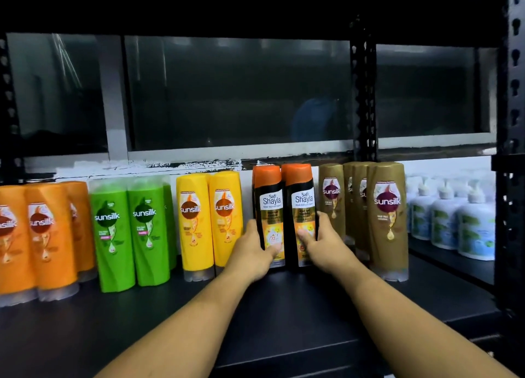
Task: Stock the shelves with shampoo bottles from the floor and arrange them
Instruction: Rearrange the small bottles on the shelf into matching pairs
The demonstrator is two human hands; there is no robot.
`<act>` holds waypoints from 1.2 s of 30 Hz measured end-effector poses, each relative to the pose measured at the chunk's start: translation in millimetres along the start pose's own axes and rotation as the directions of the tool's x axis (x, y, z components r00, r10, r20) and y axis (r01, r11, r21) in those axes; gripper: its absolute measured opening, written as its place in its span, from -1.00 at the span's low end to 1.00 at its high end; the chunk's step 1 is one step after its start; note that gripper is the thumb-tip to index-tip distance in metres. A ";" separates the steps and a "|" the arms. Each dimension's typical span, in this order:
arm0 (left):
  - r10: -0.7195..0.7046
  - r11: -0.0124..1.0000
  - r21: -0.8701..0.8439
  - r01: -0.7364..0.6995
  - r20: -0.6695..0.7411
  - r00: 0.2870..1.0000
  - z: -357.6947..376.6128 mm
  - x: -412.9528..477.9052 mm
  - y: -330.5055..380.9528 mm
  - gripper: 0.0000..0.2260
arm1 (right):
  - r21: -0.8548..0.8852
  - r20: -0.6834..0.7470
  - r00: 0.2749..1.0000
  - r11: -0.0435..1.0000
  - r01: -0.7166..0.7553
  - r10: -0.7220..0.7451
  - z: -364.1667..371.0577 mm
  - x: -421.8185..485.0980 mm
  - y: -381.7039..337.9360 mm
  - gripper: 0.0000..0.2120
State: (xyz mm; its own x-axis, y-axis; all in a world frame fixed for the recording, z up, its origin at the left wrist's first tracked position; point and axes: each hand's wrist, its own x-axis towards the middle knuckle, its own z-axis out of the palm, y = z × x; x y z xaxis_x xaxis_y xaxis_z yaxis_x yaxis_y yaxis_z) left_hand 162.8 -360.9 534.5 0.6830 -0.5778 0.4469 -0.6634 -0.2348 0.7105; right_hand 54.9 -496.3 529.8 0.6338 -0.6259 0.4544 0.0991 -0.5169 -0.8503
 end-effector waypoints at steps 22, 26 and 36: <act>-0.030 0.998 0.054 0.031 -0.011 0.999 1.2 -6.5 -5.5 -0.66 | -0.173 0.013 0.998 0.983 0.065 -0.063 -4.4 -10.3 11.0 -0.43; -0.030 0.997 0.072 0.032 -0.027 0.999 -0.4 -7.3 -4.7 -0.67 | -0.184 0.005 0.997 0.980 0.074 -0.074 -3.4 -10.4 9.9 -0.43; -0.057 0.973 0.225 0.053 0.009 0.998 -4.8 -12.1 -4.0 -0.69 | -0.232 0.024 0.998 0.971 0.058 -0.054 -1.9 -14.5 8.2 -0.44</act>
State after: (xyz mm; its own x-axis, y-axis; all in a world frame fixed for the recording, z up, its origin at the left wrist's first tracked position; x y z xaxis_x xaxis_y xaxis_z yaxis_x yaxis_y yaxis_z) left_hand 158.6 -349.1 528.8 0.7167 -0.5706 0.4010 -0.6780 -0.4352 0.5924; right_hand 45.0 -492.6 516.7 0.6454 -0.5830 0.4935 -0.0447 -0.6738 -0.7375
